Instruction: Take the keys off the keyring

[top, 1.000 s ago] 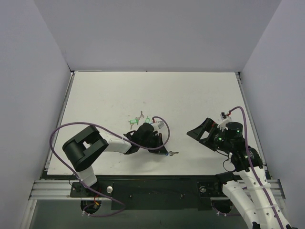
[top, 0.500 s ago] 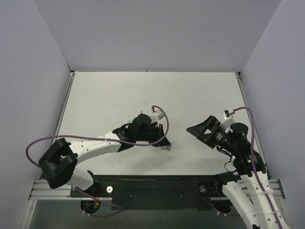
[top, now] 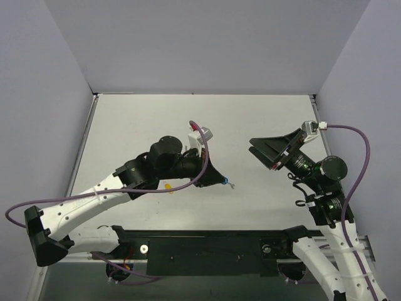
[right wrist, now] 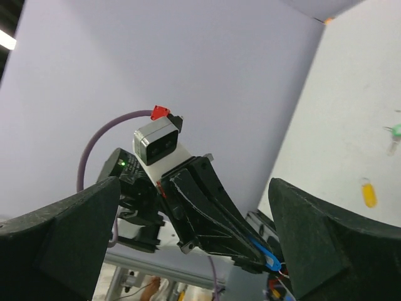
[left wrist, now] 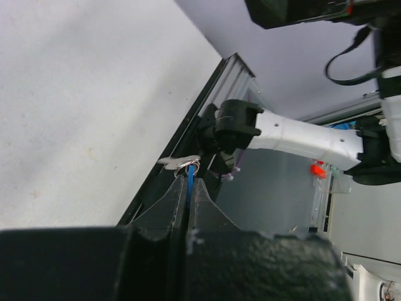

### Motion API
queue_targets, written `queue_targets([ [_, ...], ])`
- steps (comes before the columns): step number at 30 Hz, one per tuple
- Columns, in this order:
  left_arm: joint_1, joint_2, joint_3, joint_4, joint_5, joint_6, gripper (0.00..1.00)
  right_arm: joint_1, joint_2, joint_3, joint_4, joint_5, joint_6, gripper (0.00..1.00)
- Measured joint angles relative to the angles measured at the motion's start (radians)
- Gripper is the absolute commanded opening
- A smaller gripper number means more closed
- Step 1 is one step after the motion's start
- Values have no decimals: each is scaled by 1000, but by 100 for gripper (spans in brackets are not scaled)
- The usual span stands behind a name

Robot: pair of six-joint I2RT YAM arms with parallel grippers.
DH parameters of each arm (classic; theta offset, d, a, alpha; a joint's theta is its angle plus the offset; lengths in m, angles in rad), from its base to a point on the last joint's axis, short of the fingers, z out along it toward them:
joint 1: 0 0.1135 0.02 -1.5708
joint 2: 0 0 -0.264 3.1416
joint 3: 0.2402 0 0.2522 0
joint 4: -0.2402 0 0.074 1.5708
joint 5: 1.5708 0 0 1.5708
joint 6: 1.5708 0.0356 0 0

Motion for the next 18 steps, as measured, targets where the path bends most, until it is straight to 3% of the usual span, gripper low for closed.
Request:
queue_targets([
  [8,0,-123,62,-14,16,-33,0,104,50,40,224,44,143,98],
  [18,0,-192,82,46,68,-100,0,426,153,46,332,161,138,96],
])
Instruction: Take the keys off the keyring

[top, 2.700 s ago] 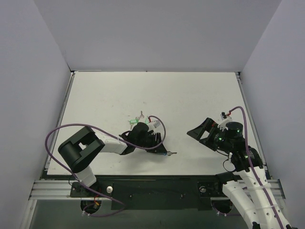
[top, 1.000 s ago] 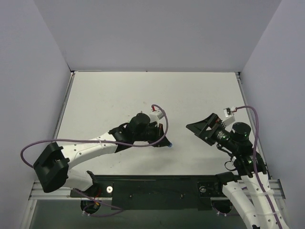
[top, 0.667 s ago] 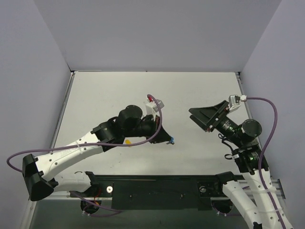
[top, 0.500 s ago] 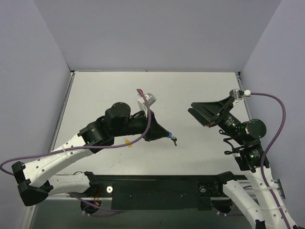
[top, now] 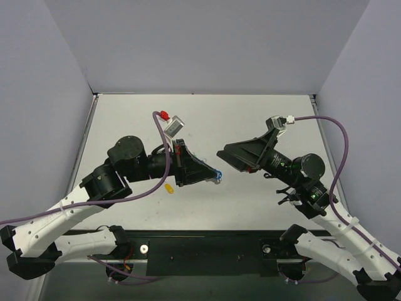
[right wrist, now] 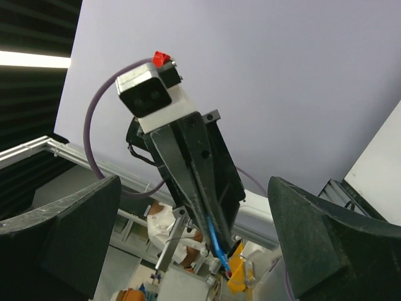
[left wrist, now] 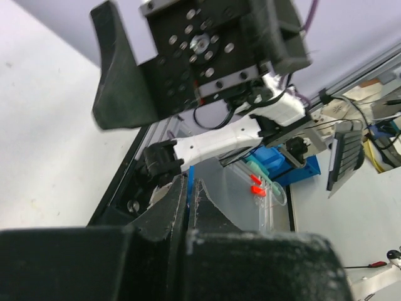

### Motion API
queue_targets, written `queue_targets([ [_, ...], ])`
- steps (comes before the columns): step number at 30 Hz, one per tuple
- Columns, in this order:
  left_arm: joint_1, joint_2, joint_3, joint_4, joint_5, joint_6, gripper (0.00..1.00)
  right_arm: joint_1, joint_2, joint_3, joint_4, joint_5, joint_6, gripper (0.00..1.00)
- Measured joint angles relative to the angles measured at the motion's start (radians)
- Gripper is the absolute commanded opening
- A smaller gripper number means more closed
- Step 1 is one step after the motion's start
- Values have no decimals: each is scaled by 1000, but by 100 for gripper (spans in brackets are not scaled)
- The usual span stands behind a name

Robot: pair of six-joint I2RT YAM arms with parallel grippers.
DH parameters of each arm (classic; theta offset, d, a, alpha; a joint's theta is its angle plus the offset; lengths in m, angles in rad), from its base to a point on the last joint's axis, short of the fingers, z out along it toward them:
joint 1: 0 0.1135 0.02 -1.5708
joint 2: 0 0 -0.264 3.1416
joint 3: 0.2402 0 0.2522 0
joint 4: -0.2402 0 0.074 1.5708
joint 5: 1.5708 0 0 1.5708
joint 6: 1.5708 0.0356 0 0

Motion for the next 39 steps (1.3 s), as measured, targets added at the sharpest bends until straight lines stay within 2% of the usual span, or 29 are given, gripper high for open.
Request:
queue_targets([
  [14,0,-75,25,122,2,-60,0,227,99,5,173,113,-21,96],
  [25,4,-75,28,152,-42,-67,0,317,133,5,354,166,34,96],
  [34,30,-90,30,162,-89,-68,0,359,156,5,386,189,35,95],
  [39,47,-125,27,169,-128,-69,0,371,160,5,395,199,35,87],
])
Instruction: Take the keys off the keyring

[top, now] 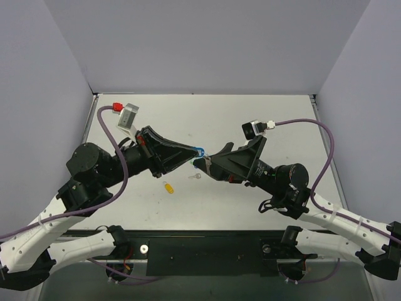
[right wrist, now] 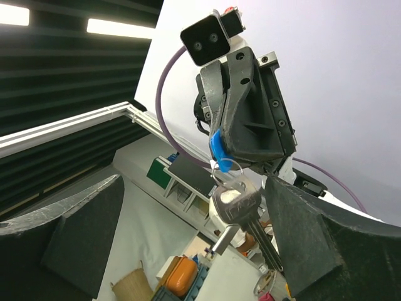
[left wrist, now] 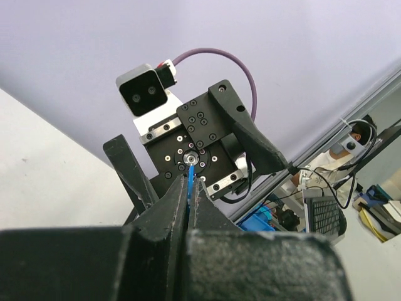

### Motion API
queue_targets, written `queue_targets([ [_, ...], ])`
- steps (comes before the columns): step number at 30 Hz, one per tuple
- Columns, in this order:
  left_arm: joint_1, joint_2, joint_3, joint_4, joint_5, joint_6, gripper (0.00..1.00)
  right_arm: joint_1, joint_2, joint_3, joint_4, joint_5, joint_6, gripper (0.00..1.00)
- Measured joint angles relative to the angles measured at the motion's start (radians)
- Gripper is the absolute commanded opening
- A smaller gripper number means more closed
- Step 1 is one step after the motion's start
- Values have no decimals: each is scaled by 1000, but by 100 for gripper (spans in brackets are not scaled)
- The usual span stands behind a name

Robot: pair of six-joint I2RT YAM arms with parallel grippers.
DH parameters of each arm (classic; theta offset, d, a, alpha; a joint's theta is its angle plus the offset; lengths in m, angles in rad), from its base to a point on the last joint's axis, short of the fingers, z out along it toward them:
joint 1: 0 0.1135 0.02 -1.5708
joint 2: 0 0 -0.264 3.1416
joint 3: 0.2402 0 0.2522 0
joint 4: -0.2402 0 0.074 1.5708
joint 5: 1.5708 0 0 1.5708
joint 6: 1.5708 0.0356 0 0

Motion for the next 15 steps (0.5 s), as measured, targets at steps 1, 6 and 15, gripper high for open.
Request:
queue_targets([
  [1,2,-9,-3,4,-7,0,0,0,0,0,0,1,0,84],
  [6,13,-43,-16,15,-28,-1,0,5,0,0,5,6,-1,77],
  [15,13,-80,-83,84,-30,-19,0,11,16,0,11,16,0,82],
])
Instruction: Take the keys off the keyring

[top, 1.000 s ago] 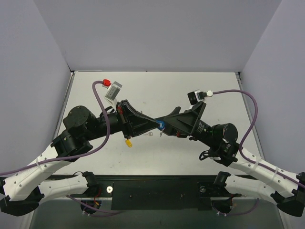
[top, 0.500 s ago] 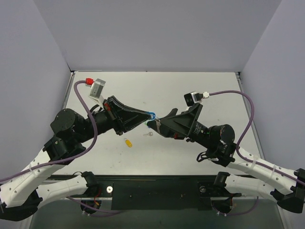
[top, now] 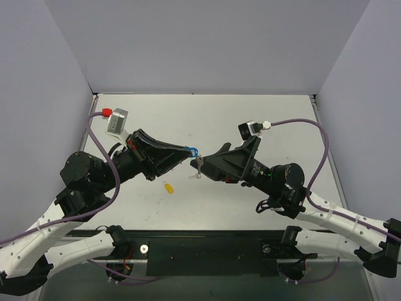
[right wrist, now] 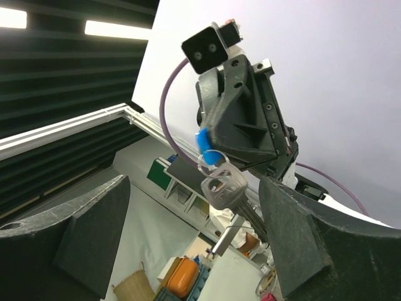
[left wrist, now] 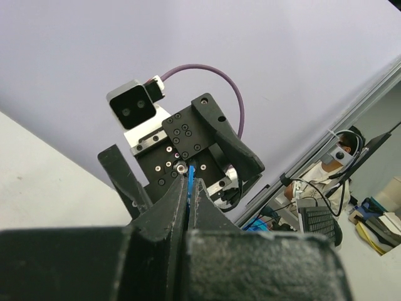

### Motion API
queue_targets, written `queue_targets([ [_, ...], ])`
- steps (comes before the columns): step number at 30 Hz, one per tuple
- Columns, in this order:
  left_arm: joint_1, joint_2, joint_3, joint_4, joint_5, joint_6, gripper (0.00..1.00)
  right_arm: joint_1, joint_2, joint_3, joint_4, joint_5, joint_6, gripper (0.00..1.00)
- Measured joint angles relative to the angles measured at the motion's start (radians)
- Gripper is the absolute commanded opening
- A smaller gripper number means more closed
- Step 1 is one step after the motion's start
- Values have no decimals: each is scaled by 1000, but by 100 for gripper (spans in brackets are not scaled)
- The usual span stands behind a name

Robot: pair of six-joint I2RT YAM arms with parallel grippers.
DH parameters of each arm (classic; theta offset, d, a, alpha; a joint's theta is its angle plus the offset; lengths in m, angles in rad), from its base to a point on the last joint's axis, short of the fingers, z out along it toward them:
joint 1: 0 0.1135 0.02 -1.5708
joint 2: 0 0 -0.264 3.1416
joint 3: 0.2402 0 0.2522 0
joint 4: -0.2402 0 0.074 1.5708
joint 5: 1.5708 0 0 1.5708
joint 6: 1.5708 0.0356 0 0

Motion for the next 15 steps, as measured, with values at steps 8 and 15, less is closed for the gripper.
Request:
queue_targets([
  [8,0,42,-21,159,36,-39,0,40,85,10,54,1,26,97],
  [15,0,82,-40,244,74,-72,0,46,108,26,129,13,63,98],
])
